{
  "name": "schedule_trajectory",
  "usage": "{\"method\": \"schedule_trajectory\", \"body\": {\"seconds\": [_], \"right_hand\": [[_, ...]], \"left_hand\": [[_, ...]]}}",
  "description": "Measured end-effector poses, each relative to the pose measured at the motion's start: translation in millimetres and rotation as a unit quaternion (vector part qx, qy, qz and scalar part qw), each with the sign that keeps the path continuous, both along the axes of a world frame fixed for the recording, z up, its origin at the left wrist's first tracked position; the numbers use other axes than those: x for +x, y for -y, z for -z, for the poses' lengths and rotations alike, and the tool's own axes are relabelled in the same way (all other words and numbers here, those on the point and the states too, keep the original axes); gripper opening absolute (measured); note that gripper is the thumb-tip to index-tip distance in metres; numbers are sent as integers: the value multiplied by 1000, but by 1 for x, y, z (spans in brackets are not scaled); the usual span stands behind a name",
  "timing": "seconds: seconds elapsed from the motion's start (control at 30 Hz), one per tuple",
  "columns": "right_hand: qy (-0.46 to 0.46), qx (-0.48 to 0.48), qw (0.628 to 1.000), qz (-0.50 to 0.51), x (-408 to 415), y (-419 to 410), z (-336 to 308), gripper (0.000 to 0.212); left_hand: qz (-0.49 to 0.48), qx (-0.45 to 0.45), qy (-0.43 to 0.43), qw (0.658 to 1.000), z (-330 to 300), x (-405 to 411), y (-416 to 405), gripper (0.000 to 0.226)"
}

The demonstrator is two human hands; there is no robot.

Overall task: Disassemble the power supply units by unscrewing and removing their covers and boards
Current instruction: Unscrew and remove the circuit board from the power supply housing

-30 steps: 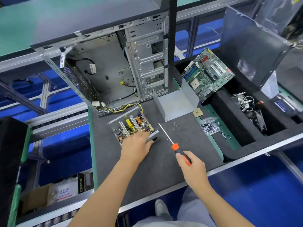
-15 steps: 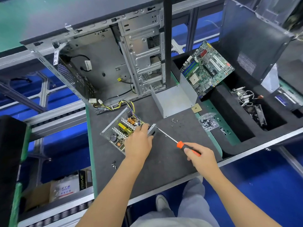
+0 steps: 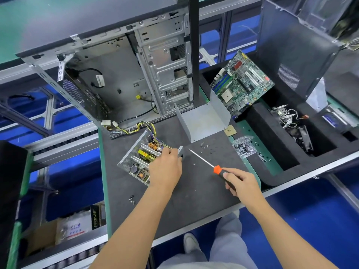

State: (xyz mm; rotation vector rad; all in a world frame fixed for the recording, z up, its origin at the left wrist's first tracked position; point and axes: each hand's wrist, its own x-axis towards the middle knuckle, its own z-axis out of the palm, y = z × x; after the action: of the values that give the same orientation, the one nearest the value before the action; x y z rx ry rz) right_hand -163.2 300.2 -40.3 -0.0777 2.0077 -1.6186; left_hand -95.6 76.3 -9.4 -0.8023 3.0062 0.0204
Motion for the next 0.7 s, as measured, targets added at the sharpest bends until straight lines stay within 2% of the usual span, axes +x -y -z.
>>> {"method": "schedule_trajectory", "body": {"seconds": [0.13,0.27,0.37,0.53,0.7], "right_hand": [[15,-16,1000,5,-1,2,0,27],[13,-19,1000,-5,-2,3,1,26],[3,-16,1000,-24,-2,3,2,25],[0,-9,998,-57,-4,9,1,23],[-8,-5,997,-76,-6,23,-3,25]], "left_hand": [[2,-15,-1,1000,-5,7,-8,27],[3,-19,-64,998,-8,22,-14,26],[-24,-8,-44,999,-5,20,-11,22],[-61,-10,-34,998,1,4,13,30],[-27,62,-35,997,1,7,35,29]]}}
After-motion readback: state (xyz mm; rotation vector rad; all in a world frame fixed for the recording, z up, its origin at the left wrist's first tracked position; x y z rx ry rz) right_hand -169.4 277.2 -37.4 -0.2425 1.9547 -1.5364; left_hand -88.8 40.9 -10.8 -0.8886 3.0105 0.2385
